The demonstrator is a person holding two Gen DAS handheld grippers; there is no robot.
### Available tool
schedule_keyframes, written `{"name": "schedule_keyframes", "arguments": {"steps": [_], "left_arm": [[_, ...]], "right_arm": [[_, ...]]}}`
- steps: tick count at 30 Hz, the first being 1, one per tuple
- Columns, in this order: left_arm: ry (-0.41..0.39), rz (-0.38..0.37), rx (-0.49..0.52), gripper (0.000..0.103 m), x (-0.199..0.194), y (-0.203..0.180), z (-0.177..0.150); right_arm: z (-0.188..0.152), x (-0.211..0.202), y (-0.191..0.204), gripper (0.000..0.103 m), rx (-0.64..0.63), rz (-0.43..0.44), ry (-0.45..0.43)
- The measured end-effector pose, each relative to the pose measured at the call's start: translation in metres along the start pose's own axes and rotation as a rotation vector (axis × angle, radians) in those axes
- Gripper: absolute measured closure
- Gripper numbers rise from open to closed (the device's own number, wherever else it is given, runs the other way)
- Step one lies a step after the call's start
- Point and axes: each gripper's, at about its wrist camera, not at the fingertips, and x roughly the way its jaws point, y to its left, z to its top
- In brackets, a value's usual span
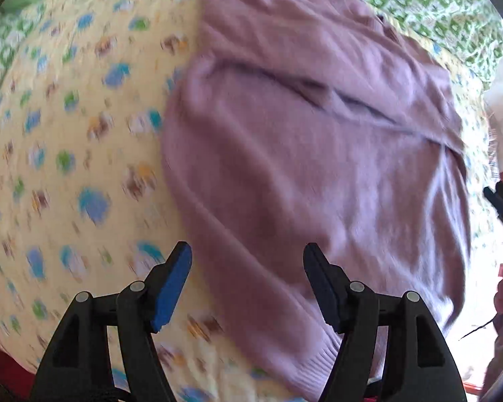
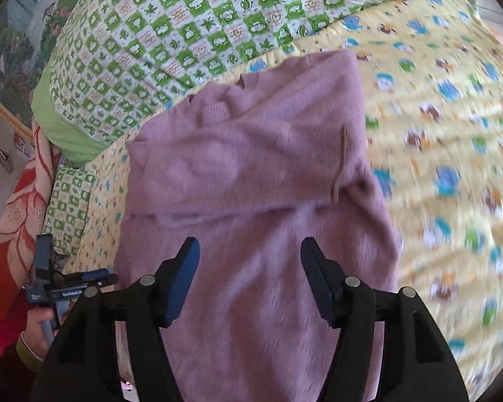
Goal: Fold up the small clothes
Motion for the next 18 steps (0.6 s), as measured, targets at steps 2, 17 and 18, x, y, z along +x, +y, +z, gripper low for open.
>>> {"name": "schedule_keyframes", "arguments": {"steps": [2,17,18], "left_arm": [[0.012,0.02,0.01,0.033,0.0,-0.012,-0.016],[0.153,0.062,0.034,0.033,0.033,-0.028,-0.076],[0.158,0.048,0.018,0.033,0.032,-0.025,-0.078]], "right_arm": [[-0.021,-0.007,0.007,0.039,0.001,0.0,0.006],[-0.131,-0.064,-0.01,0.039,0.103,-0.076,-0.019],[-0.138,-0.068,-0.015,0.039,0.119,-0.085,-0.017]]}}
